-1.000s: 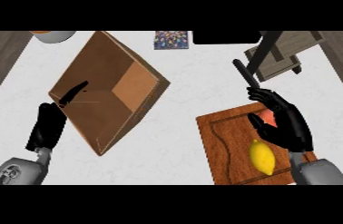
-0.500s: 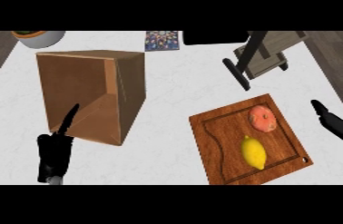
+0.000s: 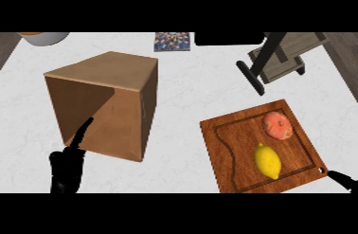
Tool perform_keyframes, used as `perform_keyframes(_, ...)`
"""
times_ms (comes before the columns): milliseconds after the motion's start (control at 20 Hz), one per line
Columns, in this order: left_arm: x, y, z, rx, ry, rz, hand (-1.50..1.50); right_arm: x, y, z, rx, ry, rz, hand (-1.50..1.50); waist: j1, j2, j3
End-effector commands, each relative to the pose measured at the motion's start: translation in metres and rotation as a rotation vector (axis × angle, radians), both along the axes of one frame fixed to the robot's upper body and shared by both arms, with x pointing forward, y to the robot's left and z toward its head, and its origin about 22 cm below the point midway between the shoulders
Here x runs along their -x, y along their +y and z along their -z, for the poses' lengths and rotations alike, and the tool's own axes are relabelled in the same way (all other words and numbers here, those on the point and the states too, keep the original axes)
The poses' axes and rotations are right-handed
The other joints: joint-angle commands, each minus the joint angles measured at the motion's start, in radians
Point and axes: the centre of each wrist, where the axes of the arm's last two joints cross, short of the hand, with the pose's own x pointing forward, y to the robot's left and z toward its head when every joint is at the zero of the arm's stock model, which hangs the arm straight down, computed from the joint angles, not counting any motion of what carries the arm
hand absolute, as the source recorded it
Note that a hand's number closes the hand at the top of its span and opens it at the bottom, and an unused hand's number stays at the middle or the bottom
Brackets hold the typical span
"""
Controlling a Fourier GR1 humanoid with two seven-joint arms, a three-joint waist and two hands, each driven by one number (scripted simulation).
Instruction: Pick the lemon from the cutting board and place it in the tiered basket
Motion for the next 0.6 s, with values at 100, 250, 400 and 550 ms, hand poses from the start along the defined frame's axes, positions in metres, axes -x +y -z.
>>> perform_keyframes(100, -0.001, -0.008, 0.004, 0.003, 0.025, 0.028, 0.0, 0.024, 0.017, -0.031, 0.279, 0.329, -0.109, -1.5, 0.006, 0.009, -0.006)
perform_keyframes(250, -0.006, -0.004, 0.001, -0.004, 0.019, 0.037, 0.0, 0.025, 0.032, -0.056, 0.414, 0.405, -0.093, -1.5, 0.017, 0.011, -0.007)
perform_keyframes(400, -0.004, -0.017, 0.002, 0.018, 0.025, 0.048, 0.0, 0.026, 0.046, -0.072, 0.493, 0.457, 0.001, -1.5, 0.034, 0.013, -0.005)
perform_keyframes(550, -0.007, -0.002, 0.015, 0.009, 0.042, 0.048, 0.0, 0.034, 0.073, -0.089, 0.502, 0.447, 0.048, -1.5, 0.039, 0.015, -0.004)
